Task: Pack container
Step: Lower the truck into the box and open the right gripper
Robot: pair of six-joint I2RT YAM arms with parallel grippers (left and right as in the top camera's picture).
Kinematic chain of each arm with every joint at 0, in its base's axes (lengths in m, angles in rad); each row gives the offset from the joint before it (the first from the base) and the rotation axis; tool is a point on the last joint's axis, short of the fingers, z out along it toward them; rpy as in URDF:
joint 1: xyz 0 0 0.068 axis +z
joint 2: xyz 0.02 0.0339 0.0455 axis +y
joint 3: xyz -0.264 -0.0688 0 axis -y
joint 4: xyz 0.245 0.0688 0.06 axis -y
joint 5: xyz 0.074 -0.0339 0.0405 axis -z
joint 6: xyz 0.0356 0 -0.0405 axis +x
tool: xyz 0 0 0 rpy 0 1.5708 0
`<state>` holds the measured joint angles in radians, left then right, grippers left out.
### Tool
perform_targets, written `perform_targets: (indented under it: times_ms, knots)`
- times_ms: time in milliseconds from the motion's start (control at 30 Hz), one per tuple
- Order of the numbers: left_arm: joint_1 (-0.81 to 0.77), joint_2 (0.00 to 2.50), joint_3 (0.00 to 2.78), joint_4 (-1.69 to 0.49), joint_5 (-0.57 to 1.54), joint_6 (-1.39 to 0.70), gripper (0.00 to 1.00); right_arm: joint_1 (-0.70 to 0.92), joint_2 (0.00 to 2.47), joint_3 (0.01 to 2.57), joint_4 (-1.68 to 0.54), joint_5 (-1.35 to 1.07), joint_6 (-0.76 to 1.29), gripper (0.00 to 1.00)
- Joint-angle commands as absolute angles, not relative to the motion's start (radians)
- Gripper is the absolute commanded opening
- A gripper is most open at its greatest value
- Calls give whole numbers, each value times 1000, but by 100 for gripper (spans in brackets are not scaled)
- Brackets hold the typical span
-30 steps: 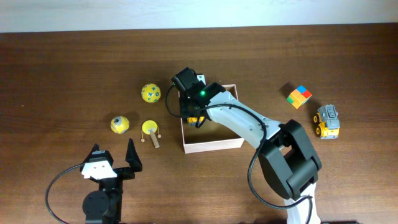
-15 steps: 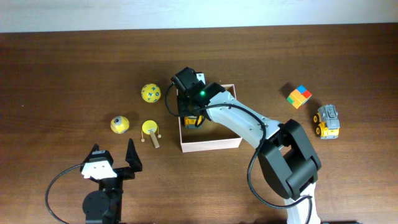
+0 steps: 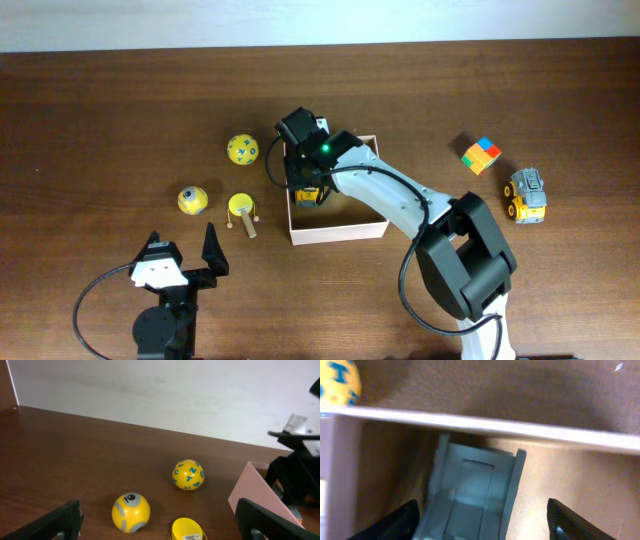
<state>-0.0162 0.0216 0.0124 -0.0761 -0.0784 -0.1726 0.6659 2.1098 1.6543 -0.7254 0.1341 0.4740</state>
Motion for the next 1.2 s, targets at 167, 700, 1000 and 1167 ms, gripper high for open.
perform_targets:
  times_ms: [167,700,1000,1167]
  knots:
    - [-10,17,9,-80,-67,-156,99,674,1969,1727,-788,147,418,76]
    - [-10,17,9,-80,-67,-156,99,666,2010,1644,-859,312,492,71]
    - [-10,17,9,-80,-68,-156,99,602,2012,1602,-845,334,510,71]
    - [-10,17,9,-80,-67,-156,99,579,2022,1581,-807,334,509,71]
